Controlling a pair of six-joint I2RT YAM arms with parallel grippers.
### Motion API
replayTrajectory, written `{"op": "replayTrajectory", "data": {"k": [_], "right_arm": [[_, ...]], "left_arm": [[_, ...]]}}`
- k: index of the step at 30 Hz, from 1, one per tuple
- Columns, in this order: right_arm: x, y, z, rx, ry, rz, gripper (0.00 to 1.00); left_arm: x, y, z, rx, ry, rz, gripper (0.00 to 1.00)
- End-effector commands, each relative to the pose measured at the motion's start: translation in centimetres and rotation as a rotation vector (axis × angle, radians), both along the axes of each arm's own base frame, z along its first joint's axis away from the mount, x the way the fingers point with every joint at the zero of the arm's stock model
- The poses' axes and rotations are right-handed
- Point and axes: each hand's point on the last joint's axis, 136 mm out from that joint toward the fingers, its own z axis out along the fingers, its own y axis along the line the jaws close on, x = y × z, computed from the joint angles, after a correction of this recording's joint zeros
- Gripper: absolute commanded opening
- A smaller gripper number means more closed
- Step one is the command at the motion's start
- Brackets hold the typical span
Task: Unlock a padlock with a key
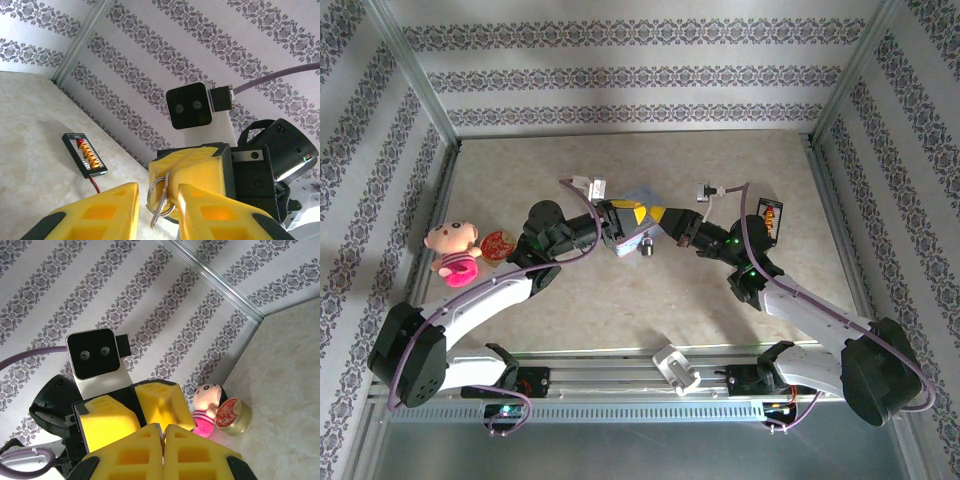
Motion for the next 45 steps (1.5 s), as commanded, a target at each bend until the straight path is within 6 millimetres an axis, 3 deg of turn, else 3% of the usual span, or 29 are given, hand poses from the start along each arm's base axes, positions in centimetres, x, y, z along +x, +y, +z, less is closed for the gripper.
{"op": "replayTrajectory", "data": {"k": [1, 7, 14, 22, 24, 26, 29, 38, 45], "right_arm": [[-0.8, 0.2, 2.8, 0.045, -0.078, 0.026, 0.00], [-0.8, 0.2, 2.8, 0.046, -0.080, 0.025, 0.00], [-0.8, 0.6, 2.7, 0.040, -0.078, 0.040, 0.00], [-0.6, 0.8, 1.9, 0.013, -0.069, 0.038, 0.01], [-0.5, 0.8, 1.6, -0.004, -0.068, 0.034, 0.08], [-0.4, 0.9, 1.2, -0.025, -0.065, 0.030, 0.24], [-0.2, 0.8, 0.8, -0.056, -0.069, 0.021, 0.34], [-0.9, 0.6, 0.1, -0.173, -0.126, 0.055, 0.46], [-2.9, 1.0, 0.3, -0.218, -0.239, 0.163, 0.53]], "left_arm": [[-0.4, -0.1, 1.0, -0.043, -0.035, -0.043, 0.25], [-0.7, -0.1, 0.8, -0.041, -0.036, -0.061, 0.19], [-0.9, 0.0, 1.0, -0.042, -0.046, -0.065, 0.01], [-0.9, 0.5, 0.9, -0.006, -0.062, -0.042, 0.00], [-1.1, 0.7, 0.9, 0.018, -0.067, -0.036, 0.00], [-1.3, 1.0, 0.8, 0.048, -0.072, -0.026, 0.00], [-1.6, 1.6, 0.7, 0.108, -0.079, -0.003, 0.00], [-3.0, 3.6, -0.9, 0.380, -0.036, 0.022, 0.00], [-5.4, 3.6, -1.8, 0.534, -0.027, -0.131, 0.00]]}}
